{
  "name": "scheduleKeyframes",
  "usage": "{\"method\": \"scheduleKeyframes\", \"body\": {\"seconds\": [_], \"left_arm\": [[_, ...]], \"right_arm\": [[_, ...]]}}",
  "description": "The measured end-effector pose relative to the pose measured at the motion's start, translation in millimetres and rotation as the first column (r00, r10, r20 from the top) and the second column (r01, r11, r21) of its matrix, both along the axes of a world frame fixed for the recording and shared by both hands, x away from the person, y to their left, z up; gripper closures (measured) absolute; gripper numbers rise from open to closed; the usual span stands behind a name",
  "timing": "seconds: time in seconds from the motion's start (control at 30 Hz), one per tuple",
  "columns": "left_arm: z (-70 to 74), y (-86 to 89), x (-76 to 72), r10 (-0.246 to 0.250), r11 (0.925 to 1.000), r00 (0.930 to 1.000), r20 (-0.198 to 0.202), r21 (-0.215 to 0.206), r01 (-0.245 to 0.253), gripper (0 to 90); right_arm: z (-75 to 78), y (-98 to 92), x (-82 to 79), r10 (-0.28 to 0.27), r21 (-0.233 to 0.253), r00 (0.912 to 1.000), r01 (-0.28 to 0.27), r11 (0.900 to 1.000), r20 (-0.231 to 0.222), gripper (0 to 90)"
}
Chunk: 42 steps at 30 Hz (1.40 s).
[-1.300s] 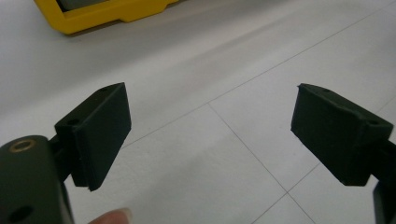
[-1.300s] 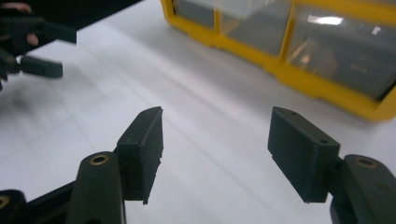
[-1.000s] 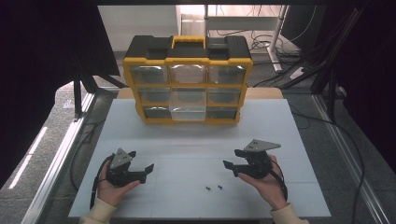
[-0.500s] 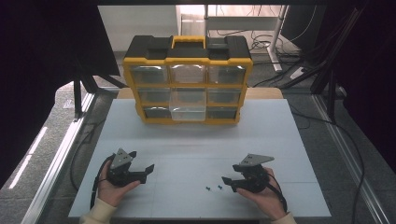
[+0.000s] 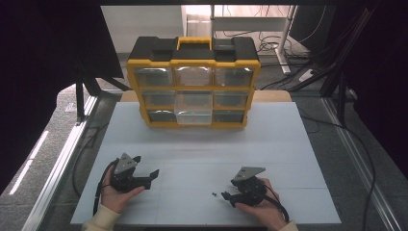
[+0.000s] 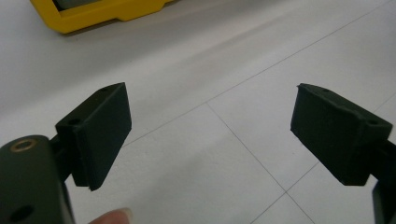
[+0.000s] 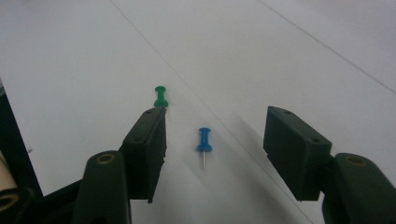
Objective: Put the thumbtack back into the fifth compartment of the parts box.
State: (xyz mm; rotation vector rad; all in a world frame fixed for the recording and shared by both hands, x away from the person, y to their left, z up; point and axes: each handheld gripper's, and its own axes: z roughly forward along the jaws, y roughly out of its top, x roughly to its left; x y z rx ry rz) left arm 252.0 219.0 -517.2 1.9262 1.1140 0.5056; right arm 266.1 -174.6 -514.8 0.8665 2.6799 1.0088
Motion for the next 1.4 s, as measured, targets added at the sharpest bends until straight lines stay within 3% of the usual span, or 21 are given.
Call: {"method": "scheduleKeyframes", "body": {"seconds": [0.23, 0.43, 0.57, 0.83, 0.97, 1.4], "left_arm": [[-0.2, 0.2, 0.2, -0.003, 1.0000, 1.0000, -0.001, 0.005, 0.003, 12.8], [-0.4, -0.4, 0.1, -0.005, 1.0000, 1.0000, -0.002, 0.005, 0.005, 13.0], [-0.3, -0.1, 0.0, -0.008, 0.9999, 1.0000, -0.003, 0.012, 0.008, 13.1], [-0.3, 0.2, 0.2, -0.005, 1.0000, 1.0000, -0.002, 0.007, 0.005, 13.0], [-0.4, 0.3, 0.3, -0.005, 1.0000, 1.0000, -0.002, 0.007, 0.005, 13.1], [-0.4, -0.1, 0.4, -0.005, 1.0000, 1.0000, -0.002, 0.007, 0.005, 13.0]], "right_arm": [[-5.1, 5.5, -0.8, 0.008, -0.053, 0.9998, -0.007, 0.999, 0.016, 52.5], [-2.5, 10.3, -3.6, 0.033, -0.105, 0.9990, -0.029, 0.994, 0.032, 73.5], [-2.0, 11.7, -4.1, 0.045, -0.103, 0.9989, -0.043, 0.994, 0.015, 82.2], [-2.6, 5.6, 0.3, 0.023, -0.055, 0.9996, -0.024, 0.998, -0.016, 83.2], [1.1, 0.3, 2.7, -0.004, -0.002, 0.9996, 0.004, 1.000, -0.027, 83.3], [14.8, -13.0, 10.9, -0.054, 0.107, 0.9985, 0.054, 0.993, 0.001, 83.4]]}}
